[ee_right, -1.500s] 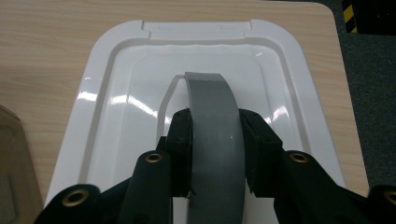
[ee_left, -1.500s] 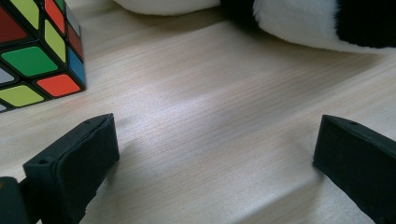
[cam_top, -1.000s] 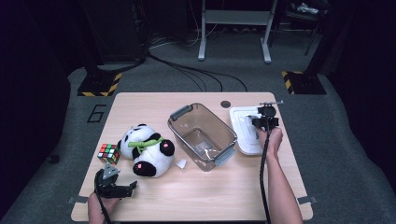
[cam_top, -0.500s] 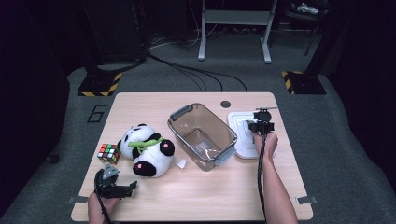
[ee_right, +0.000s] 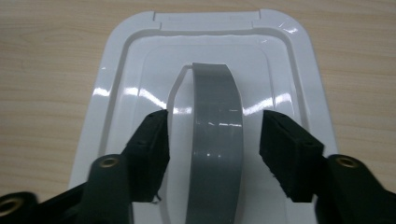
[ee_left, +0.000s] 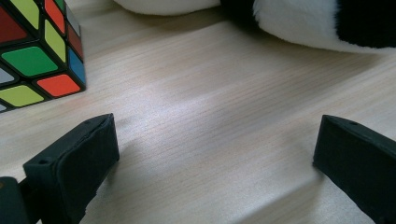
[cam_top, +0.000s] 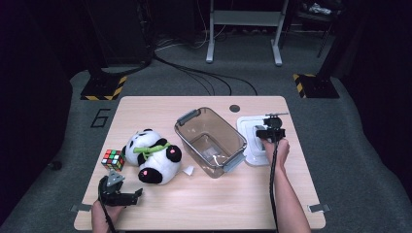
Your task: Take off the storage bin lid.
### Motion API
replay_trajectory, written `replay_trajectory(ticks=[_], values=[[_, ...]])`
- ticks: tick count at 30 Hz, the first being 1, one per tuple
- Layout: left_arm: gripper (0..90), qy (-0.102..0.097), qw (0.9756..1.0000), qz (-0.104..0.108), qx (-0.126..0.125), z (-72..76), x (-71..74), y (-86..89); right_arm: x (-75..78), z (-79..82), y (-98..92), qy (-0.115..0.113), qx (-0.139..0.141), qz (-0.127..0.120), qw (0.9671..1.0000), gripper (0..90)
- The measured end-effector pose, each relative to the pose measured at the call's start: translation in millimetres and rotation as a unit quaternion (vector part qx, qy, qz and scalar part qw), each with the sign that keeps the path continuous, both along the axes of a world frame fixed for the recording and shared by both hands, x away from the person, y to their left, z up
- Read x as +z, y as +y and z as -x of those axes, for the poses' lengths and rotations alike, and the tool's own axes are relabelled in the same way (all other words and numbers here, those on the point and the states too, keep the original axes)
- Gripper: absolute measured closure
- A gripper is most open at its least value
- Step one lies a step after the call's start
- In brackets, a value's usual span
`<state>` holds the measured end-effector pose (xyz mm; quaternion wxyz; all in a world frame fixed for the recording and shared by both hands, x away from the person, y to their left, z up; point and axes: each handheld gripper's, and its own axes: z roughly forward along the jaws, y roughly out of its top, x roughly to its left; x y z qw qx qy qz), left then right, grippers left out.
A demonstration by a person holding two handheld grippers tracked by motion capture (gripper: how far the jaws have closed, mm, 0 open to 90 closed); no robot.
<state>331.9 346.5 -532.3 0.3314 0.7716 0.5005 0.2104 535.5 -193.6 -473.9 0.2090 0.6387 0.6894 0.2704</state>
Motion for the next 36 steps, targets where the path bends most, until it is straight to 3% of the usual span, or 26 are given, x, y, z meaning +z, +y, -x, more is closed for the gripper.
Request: replay_trajectory(ticks=[8, 17, 27, 36], values=[[0.0, 0.000, 1.0000, 0.000, 0.000, 0.0, 0.0, -0.1, 14.2, 24.8, -6.4, -0.019, 0.021, -0.009, 0.9996, 15.8], [0.0, -0.001, 1.0000, -0.003, -0.001, -0.2, 0.1, 0.3, 11.9, 60.0, -9.5, -0.024, 0.055, -0.016, 0.9981, 4.3], [0.0, -0.001, 1.0000, -0.003, -0.001, -0.2, 0.1, 0.3, -3.3, 100.6, -2.3, -0.039, 0.076, -0.010, 0.9963, 0.0], [0.0, -0.001, 1.0000, -0.003, -0.001, -0.2, 0.1, 0.3, -29.5, 133.0, 2.1, -0.047, 0.085, -0.016, 0.9951, 0.0]])
